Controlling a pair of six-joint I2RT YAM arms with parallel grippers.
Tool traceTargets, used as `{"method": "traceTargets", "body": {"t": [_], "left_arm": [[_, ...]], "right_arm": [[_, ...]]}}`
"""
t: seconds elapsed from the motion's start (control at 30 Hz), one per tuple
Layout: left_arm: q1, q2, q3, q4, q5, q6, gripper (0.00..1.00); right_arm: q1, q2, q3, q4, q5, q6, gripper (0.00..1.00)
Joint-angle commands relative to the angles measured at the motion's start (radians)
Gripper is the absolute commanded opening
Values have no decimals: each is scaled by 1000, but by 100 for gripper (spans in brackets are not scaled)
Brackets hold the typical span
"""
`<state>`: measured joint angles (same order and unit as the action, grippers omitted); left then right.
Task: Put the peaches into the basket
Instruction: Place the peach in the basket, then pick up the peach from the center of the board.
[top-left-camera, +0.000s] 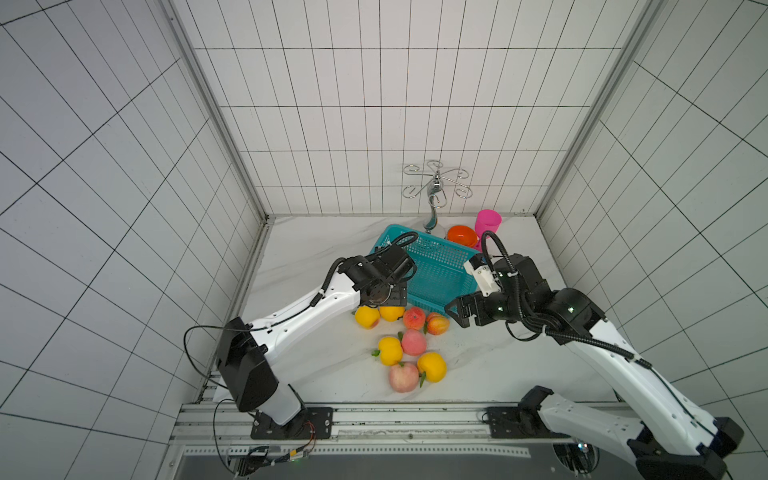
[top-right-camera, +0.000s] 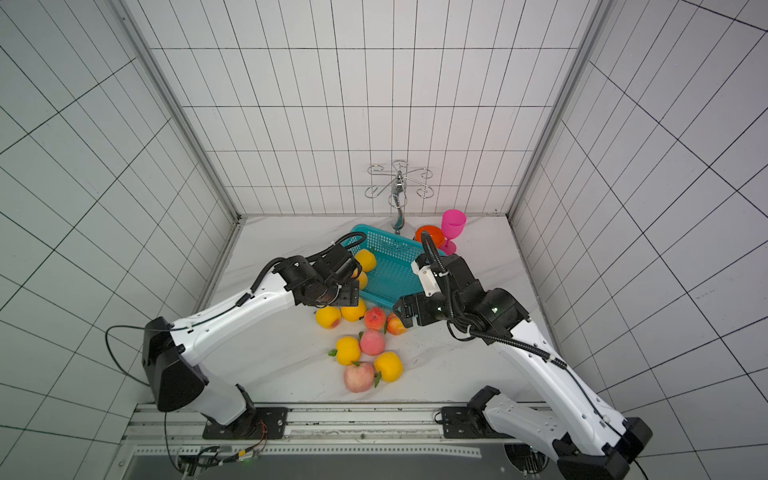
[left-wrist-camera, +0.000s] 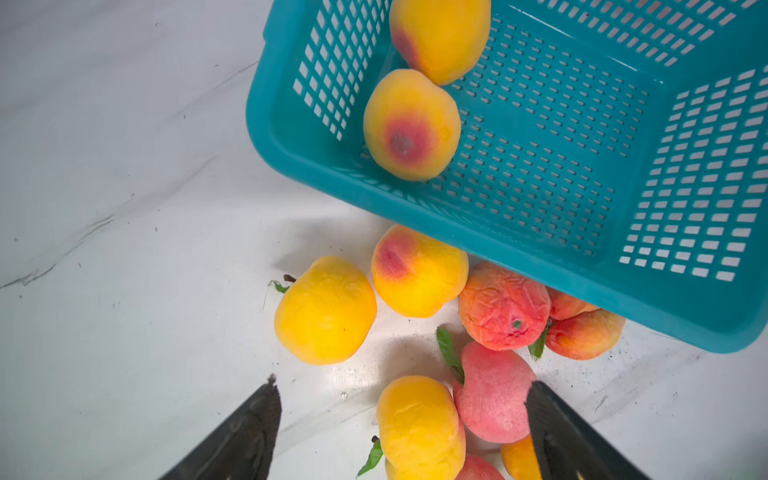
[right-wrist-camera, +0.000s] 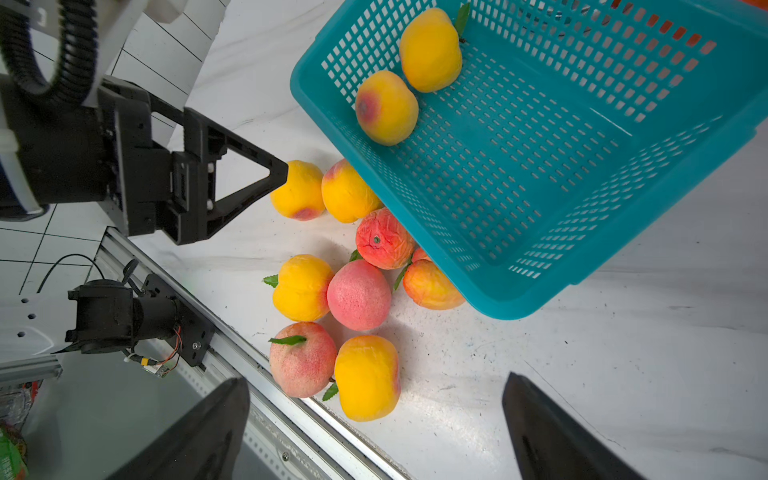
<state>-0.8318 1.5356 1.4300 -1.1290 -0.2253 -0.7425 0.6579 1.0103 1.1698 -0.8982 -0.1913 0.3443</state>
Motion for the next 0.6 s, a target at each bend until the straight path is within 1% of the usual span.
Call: {"method": "traceTargets", "body": {"t": [0.0, 0.23, 0.33, 0.57], "left_arm": [[-8, -51, -44, 18, 11, -44, 90], [-22, -121, -126, 39, 44, -48, 90], [-23, -165, -164, 41, 36, -41, 90], [-23, -260, -235, 38, 56, -23, 90]], "right_arm": [[37, -25, -21, 6, 77, 46, 99], [94, -64, -14, -28, 190, 114, 99], [129, -59, -16, -46, 224, 146, 99], [268, -53, -37, -74, 345, 273, 99]]}}
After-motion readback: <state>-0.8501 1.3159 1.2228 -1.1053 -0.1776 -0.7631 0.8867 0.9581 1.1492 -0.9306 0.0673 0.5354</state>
